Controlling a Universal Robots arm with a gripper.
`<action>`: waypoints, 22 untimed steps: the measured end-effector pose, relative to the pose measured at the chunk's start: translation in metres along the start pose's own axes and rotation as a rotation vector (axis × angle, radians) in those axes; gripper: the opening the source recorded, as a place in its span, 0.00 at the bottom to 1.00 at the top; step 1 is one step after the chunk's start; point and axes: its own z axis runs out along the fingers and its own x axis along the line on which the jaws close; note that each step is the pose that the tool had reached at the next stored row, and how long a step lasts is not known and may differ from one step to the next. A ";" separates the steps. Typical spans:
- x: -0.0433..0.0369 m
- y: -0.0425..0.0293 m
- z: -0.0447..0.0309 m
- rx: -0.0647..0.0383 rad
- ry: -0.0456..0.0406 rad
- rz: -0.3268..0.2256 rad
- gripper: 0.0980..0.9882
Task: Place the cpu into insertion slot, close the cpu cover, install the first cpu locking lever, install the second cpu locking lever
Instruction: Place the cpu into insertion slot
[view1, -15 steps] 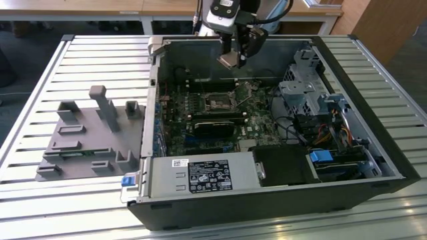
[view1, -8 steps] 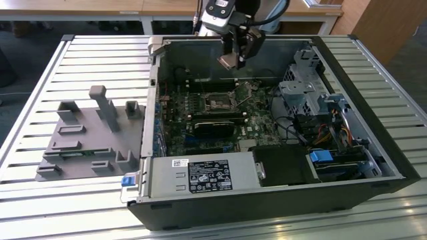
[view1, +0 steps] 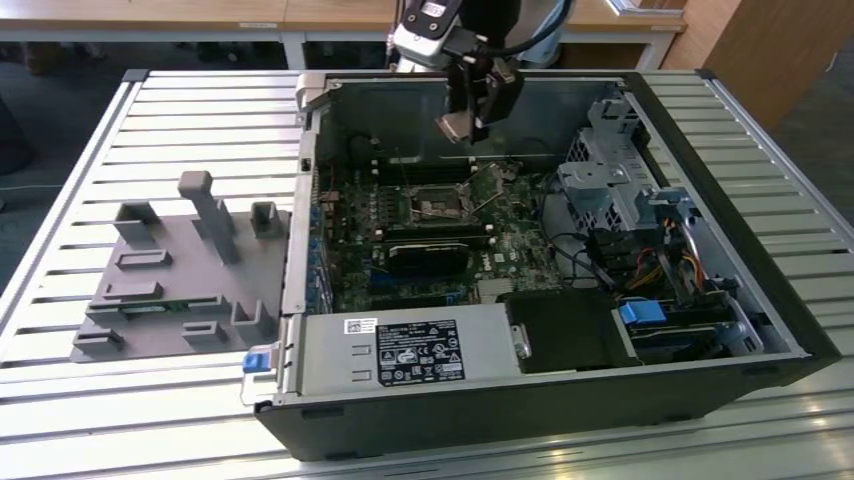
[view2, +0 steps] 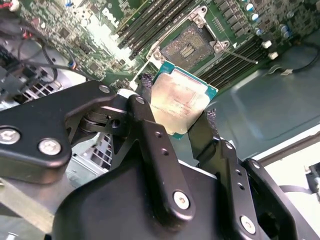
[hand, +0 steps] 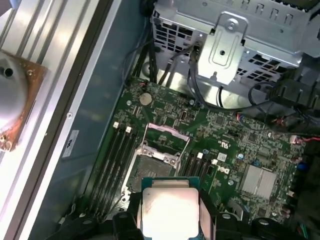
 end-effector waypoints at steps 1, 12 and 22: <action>0.0001 -0.0001 0.0007 0.000 -0.0012 0.014 0.50; 0.0010 -0.0005 0.0093 0.003 -0.0105 0.141 0.50; 0.0010 -0.0013 0.0193 0.011 -0.0104 0.146 0.50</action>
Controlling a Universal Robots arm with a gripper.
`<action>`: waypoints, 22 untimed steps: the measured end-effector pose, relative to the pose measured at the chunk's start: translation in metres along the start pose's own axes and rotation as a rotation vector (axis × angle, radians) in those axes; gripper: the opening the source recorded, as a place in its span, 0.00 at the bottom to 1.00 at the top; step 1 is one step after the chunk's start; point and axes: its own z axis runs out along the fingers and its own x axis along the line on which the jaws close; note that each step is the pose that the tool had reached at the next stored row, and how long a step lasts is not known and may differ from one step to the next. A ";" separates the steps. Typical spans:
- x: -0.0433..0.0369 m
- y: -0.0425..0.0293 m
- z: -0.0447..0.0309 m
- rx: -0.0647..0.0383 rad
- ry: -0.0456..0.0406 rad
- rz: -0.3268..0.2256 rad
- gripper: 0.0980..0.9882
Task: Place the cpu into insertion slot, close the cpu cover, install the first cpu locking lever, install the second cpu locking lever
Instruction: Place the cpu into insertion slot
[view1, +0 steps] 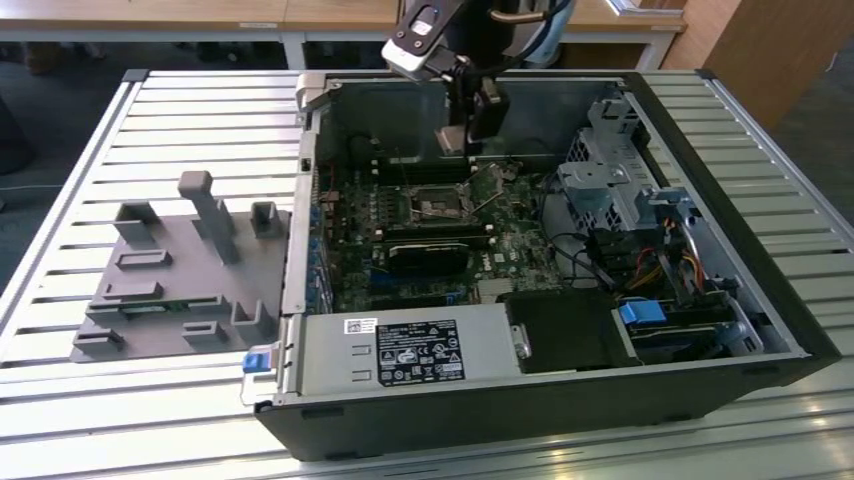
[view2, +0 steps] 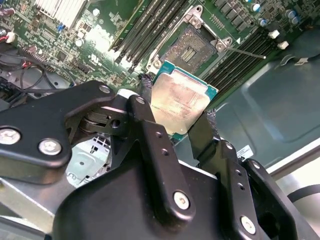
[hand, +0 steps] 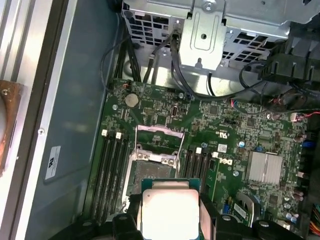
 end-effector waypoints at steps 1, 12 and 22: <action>0.0000 -0.0001 0.0009 0.000 -0.0004 0.007 0.50; 0.0012 -0.0010 0.0165 -0.001 -0.0084 0.095 0.50; 0.0022 -0.0029 0.0328 0.002 -0.0101 0.116 0.50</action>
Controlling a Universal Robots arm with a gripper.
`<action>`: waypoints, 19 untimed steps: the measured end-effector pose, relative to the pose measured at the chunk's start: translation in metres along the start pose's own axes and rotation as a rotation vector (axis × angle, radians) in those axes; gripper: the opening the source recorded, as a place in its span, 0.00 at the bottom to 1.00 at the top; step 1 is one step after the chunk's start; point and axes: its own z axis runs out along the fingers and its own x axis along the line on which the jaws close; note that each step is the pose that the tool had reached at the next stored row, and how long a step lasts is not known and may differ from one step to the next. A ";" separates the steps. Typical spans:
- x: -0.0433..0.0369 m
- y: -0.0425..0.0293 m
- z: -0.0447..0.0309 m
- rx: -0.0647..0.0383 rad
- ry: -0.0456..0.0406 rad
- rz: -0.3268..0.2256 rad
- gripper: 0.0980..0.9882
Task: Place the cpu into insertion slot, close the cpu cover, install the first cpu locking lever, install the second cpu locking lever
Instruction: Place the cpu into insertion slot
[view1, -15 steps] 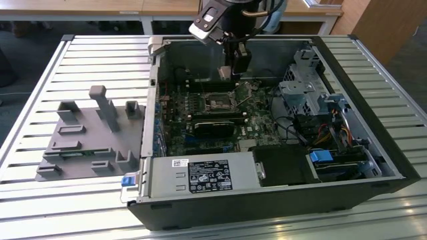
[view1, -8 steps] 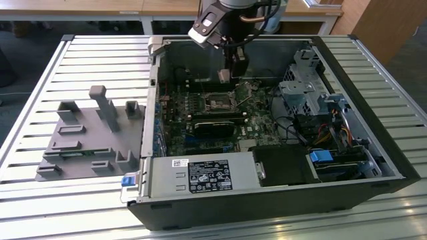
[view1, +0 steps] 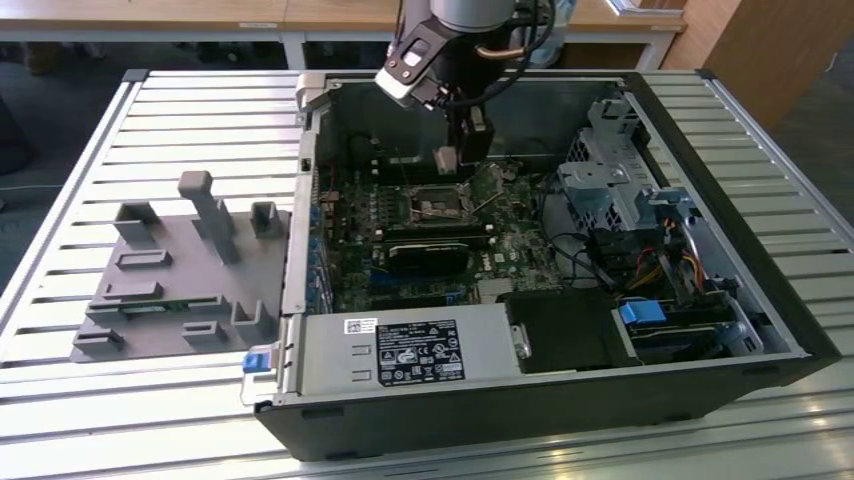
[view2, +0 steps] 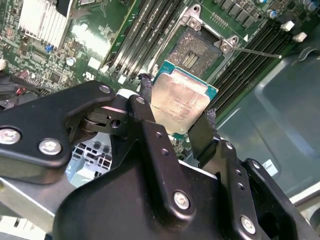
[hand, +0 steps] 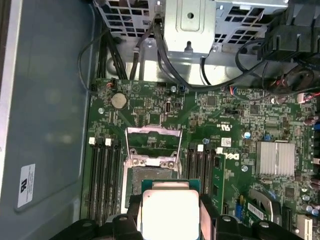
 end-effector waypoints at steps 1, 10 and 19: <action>0.0000 -0.0008 0.0013 0.001 0.0000 0.000 0.50; 0.0017 -0.0055 0.0140 0.014 0.0005 0.002 0.50; 0.0021 -0.0062 0.0254 0.020 -0.0002 0.002 0.50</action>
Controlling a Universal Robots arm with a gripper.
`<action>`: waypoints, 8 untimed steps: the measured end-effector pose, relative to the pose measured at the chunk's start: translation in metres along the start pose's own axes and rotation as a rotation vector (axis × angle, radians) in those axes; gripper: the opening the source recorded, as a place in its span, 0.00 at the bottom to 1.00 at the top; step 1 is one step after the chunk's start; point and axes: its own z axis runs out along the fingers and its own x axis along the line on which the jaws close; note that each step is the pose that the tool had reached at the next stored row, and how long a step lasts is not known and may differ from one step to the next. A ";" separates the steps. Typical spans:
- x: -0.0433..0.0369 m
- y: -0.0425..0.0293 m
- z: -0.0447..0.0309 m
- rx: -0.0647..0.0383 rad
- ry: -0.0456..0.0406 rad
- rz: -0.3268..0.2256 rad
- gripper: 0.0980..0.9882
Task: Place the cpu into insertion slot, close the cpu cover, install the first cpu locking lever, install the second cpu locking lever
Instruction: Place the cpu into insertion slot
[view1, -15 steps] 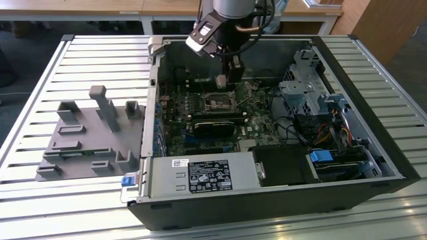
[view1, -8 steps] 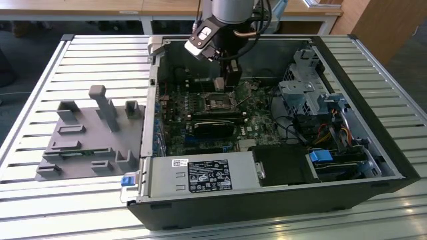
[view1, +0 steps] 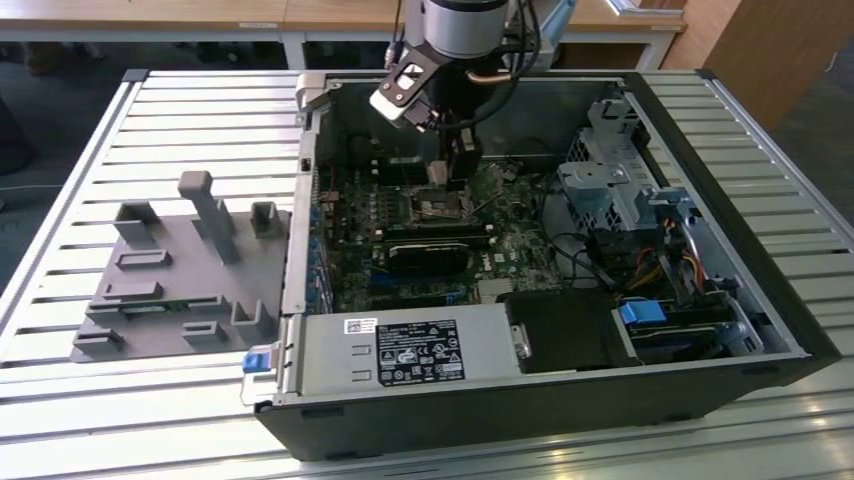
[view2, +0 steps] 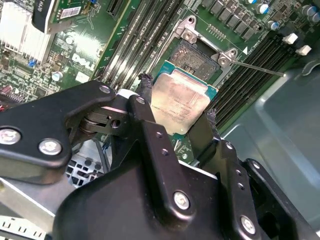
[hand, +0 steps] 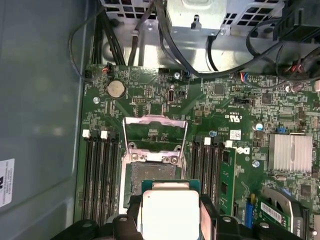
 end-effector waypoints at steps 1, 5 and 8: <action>0.0000 0.0000 0.0013 0.000 0.0001 0.000 0.50; 0.0001 -0.0001 0.0049 0.000 0.0001 0.000 0.50; 0.0001 -0.0002 0.0068 0.000 0.0002 0.000 0.50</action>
